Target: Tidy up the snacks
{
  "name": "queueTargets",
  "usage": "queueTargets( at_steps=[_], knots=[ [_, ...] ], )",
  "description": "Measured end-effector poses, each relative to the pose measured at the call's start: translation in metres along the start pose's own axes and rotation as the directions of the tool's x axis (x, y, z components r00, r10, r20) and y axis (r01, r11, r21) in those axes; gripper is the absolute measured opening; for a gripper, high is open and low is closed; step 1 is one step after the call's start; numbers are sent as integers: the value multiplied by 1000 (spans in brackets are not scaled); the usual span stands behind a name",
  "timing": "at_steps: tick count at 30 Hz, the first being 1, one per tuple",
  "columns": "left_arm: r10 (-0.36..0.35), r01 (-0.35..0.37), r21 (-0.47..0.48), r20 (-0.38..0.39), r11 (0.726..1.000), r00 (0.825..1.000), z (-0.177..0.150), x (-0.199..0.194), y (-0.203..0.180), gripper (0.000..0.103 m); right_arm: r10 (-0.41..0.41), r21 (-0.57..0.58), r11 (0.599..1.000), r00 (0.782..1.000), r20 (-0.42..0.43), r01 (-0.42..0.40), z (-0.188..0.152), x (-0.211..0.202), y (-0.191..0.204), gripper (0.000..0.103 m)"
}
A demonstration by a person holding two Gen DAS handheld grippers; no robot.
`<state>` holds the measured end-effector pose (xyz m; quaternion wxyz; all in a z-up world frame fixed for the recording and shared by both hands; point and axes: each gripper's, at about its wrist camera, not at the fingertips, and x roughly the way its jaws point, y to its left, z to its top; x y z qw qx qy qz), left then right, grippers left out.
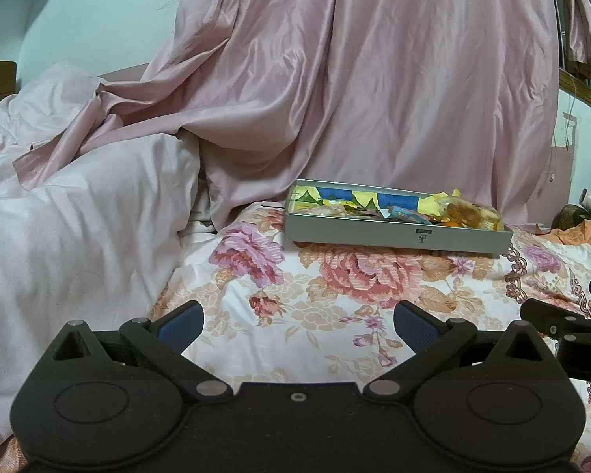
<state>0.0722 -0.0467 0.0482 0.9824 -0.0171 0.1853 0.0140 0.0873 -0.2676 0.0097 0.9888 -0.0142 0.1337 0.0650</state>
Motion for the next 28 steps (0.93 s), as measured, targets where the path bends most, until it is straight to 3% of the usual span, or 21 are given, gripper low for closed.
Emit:
queueTargets(
  at_steps=[28],
  knots=[
    [48,-47,6,-17,999,999,4,0,-5,102,29,-22,999,1000,-5,-29,-1,1,2,103]
  ],
)
